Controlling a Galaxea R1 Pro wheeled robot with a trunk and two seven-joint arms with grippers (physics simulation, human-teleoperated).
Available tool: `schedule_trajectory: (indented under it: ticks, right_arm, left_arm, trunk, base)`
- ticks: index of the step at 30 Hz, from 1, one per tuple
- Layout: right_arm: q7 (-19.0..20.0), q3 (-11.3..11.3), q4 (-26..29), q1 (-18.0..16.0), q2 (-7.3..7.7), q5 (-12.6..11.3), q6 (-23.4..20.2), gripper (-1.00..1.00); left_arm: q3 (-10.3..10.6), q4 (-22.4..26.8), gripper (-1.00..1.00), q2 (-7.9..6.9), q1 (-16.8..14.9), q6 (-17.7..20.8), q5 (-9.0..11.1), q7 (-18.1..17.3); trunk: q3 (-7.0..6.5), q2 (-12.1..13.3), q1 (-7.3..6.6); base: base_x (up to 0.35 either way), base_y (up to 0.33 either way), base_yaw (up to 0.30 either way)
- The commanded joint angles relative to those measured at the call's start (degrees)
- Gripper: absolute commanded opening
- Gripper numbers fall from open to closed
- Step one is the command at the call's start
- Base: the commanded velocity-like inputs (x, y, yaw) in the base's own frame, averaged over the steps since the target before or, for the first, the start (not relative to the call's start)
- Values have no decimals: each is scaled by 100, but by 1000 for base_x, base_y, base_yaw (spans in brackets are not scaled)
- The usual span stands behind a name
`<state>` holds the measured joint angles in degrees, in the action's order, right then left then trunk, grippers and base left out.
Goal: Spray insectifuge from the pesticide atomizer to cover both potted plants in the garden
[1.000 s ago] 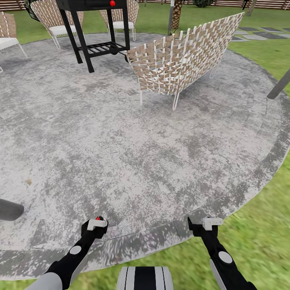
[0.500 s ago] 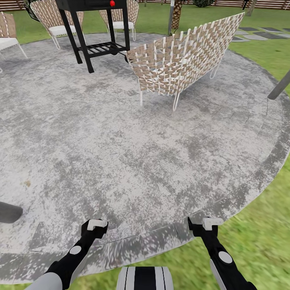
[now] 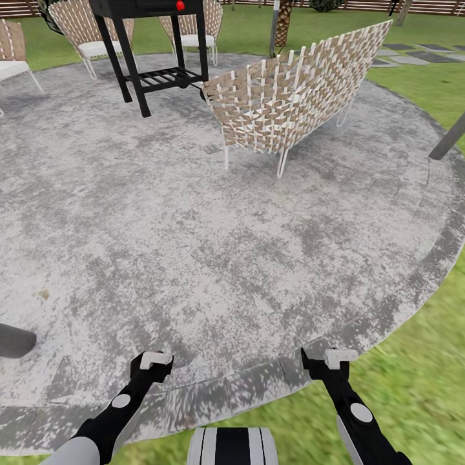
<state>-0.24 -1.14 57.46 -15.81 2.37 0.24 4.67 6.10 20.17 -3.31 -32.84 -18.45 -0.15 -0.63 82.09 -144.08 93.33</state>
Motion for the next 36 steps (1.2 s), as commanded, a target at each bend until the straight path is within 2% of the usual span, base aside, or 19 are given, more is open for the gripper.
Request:
schedule_trajectory:
  ticks: [1, 11, 32, 33, 36]
  right_arm:
    - [-2, 0, -1, -1, 0, 2, 16, 100]
    - [-2, 0, 2, -1, 0, 2, 16, 100]
    - [-2, 0, 2, -1, 0, 2, 16, 100]
    - [-2, 0, 2, -1, 0, 2, 16, 100]
    - [-2, 0, 2, -1, 0, 2, 16, 100]
  left_arm:
    - [22, -4, 100, -4, -3, -19, -1, 1]
    - [23, -4, 100, -3, -3, -19, -2, 1]
    - [23, -4, 100, -3, -3, -19, 2, 1]
    - [21, -4, -100, -3, -3, -19, 6, 1]
    - [11, -4, -100, -3, -3, -15, 33, 1]
  trunk:
    - [0, -1, -1]
    - [-61, -1, -1]
    - [-65, -1, -1]
    - [-65, -1, -1]
    - [-65, -1, -1]
  base:
    - [0, 0, 0]
    - [-2, 0, 0]
    - [-23, 0, 0]
    - [0, 0, 0]
    - [0, 0, 0]
